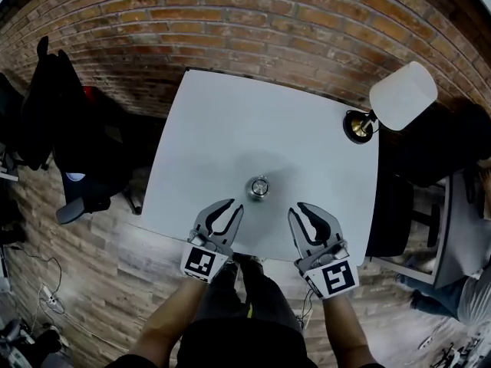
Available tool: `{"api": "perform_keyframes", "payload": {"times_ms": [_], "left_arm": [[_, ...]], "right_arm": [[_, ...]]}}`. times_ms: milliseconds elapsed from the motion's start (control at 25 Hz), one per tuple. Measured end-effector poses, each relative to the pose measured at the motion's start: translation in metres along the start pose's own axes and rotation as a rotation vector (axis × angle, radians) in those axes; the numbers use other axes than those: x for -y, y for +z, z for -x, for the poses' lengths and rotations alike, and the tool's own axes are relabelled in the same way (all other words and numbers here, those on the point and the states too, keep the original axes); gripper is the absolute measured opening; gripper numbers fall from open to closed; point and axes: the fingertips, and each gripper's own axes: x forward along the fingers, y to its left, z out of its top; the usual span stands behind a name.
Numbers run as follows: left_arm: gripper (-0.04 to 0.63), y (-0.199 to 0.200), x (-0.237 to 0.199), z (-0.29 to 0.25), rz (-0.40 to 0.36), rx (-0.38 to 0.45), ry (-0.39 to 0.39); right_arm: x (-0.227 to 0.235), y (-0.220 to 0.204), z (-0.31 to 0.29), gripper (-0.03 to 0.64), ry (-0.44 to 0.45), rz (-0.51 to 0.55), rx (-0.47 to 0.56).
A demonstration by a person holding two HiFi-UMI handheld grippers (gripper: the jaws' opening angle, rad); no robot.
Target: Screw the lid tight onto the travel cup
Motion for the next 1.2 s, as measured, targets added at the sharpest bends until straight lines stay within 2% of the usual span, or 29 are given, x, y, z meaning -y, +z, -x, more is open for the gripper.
{"api": "perform_keyframes", "payload": {"times_ms": [40,160,320,360,560,760,960,1120,1200], "left_arm": [[0.108,-0.008,-0.001,-0.006,-0.005,-0.003,-0.002],[0.167,-0.034,-0.003,-0.023,-0.058,-0.012,-0.030],[0.297,-0.059,0.004,-0.042,-0.056,-0.041,-0.073],[0.309,-0.063,0.006,-0.046,-0.056,-0.044,-0.084],[0.339,-0.081,0.007,-0.064,-0.066,-0.056,-0.108],[0.350,-0.079,0.003,-0.077,-0.082,-0.032,-0.151],[0.351,-0.079,0.008,-0.085,-0.100,-0.017,-0.174],[0.351,-0.074,0.009,-0.088,-0.040,0.009,-0.175],[0.350,-0.074,0.009,-0.089,-0.042,0.008,-0.180]], "right_arm": [[0.001,-0.004,-0.005,0.089,0.013,0.005,-0.002],[0.002,-0.015,-0.017,0.106,0.057,0.017,-0.014],[0.001,-0.035,-0.035,0.167,0.134,0.023,-0.042],[0.000,-0.040,-0.040,0.183,0.156,0.020,-0.047],[-0.005,-0.062,-0.062,0.247,0.313,-0.003,-0.067],[-0.009,-0.073,-0.078,0.285,0.459,0.019,-0.066],[-0.018,-0.080,-0.094,0.288,0.540,0.022,-0.043],[-0.023,-0.088,-0.099,0.295,0.604,-0.011,-0.048],[-0.026,-0.094,-0.100,0.301,0.648,-0.010,-0.072]]}}
